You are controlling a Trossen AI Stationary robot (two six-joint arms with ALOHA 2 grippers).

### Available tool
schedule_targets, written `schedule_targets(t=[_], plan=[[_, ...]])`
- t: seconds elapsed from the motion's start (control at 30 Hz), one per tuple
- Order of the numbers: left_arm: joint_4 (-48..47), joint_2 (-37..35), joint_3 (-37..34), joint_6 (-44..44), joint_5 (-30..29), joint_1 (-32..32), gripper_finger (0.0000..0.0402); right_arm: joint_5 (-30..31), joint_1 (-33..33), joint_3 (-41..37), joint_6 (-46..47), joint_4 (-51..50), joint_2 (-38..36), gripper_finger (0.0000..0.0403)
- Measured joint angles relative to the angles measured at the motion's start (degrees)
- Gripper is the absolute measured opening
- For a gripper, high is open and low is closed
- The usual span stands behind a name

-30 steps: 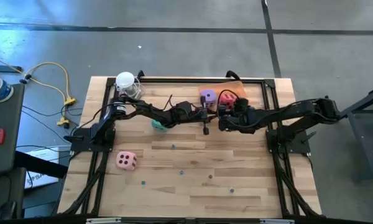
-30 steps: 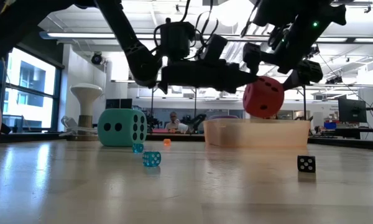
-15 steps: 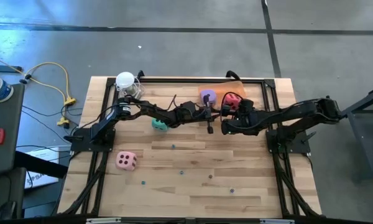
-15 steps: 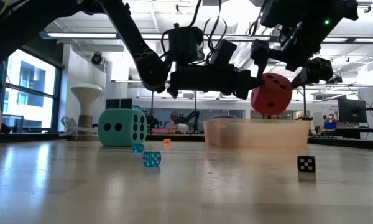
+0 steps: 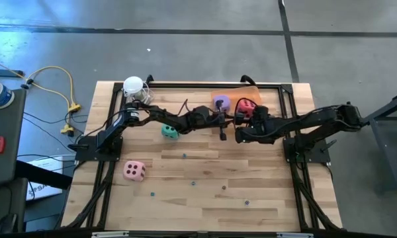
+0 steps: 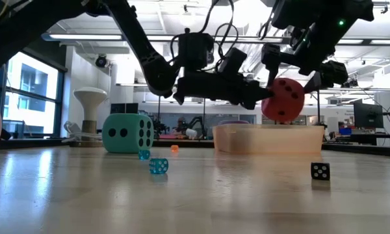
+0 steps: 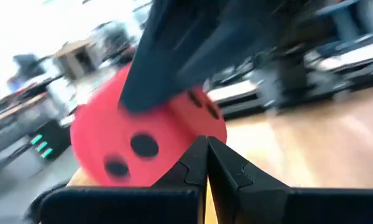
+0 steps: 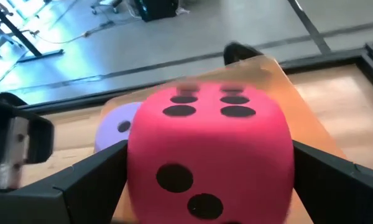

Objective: Pick & Place Dice
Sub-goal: Put the large red die into the the orange bin, then put the small light blue die into the the orange bin

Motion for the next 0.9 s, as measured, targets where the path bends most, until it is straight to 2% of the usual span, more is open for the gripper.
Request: schedule_targets(t=[0.07,0.23,0.53,0.77,0.83,0.9], plan=[[-1.43,0.0,-0.02,-1.0,-3.2,0.79,0.0002,0.83,0.11,0.01,-3.96,3.12,0.0,0.04],[-1.67,0.0,-0.01,-4.66,0.32,3.07,0.0002,-0.06,-0.28,0.02,-6.47,5.96,-0.02,0.0398],[-1.88,-0.02,0.0,-5.22,0.66,2.51,0.0002,0.84,-0.2,0.02,-7.79,5.59,0.0,0.0398],[-3.75,-2.56,0.0,-6.54,0.03,-0.63,0.0002,8.62,4.76,0.02,-11.37,5.58,-1.75,0.0398],[-8.24,-5.02,0.0,-5.13,-0.72,-2.05,0.0002,11.11,7.24,0.02,-12.82,5.12,-3.42,0.0398],[-14.87,-8.01,0.0,-2.36,-3.97,-3.68,0.0002,12.7,9.95,0.02,-15.14,5.02,-4.92,0.0398]])
